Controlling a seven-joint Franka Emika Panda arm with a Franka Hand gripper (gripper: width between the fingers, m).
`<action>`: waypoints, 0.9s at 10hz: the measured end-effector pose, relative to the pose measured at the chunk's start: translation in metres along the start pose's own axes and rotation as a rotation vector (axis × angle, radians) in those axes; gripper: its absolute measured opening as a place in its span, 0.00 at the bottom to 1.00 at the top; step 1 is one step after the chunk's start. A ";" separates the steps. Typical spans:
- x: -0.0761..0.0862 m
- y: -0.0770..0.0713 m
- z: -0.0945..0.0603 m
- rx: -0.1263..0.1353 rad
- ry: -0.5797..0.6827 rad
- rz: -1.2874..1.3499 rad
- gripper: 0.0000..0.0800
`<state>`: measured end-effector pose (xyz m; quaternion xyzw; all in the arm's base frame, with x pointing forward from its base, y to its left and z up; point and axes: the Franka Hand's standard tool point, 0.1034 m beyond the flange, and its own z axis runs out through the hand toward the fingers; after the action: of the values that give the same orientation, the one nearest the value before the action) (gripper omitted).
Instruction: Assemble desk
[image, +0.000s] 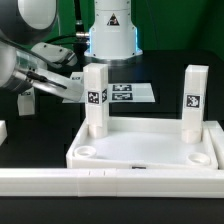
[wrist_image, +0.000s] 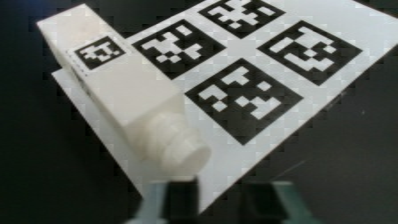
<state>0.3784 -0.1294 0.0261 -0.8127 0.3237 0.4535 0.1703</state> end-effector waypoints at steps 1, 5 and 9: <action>0.000 0.000 0.001 -0.003 -0.002 -0.006 0.26; -0.018 0.004 0.019 0.001 -0.032 -0.061 0.78; -0.018 0.005 0.021 0.002 -0.031 -0.062 0.81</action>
Offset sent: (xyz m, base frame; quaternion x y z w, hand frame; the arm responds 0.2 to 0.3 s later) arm -0.0302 0.0166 0.0130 0.0070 -0.0008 -0.0564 0.9984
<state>0.3545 -0.1142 0.0303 -0.8151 0.2960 0.4603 0.1902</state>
